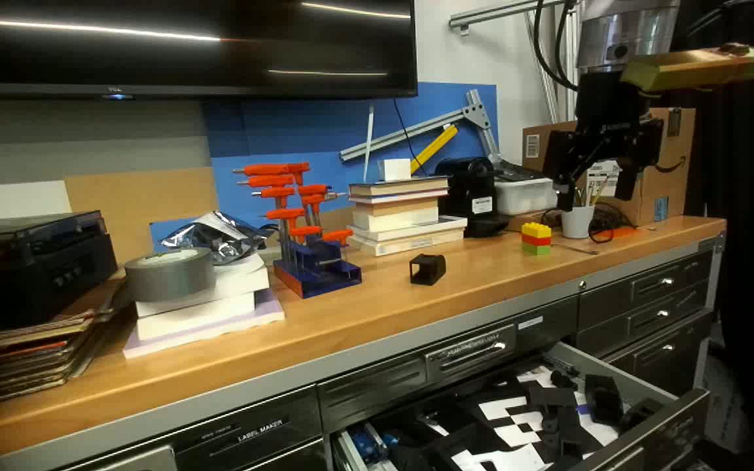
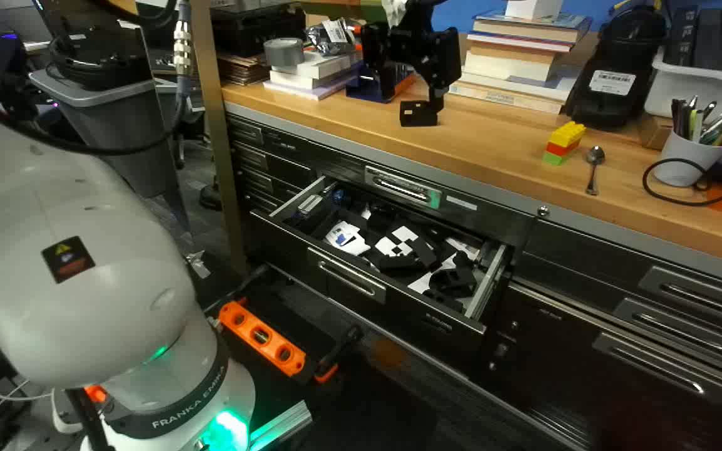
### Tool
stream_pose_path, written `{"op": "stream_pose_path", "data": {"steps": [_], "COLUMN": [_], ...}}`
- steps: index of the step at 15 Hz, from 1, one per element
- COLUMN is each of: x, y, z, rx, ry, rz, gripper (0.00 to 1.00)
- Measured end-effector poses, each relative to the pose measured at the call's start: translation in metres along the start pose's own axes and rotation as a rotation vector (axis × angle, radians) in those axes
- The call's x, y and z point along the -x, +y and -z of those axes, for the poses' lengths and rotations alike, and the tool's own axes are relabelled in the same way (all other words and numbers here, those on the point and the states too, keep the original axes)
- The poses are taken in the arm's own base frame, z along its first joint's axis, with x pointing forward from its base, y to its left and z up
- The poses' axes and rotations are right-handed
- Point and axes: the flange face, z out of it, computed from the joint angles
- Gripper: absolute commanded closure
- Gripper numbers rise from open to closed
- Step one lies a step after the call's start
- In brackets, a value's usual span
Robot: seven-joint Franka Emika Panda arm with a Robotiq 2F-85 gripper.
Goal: Put the black object in the top drawer
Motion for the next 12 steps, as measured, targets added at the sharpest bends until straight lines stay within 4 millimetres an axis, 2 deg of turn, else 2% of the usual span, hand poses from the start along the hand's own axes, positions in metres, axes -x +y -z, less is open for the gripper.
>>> {"op": "stream_pose_path", "data": {"steps": [4,12], "x": [-0.0044,-0.0057], "y": [0.0008,-0.0057], "z": [0.0105,0.0054], "rx": [-0.001,-0.022], "ry": [0.024,0.015], "rz": [-0.002,-0.027], "gripper": [0.00,0.00]}}
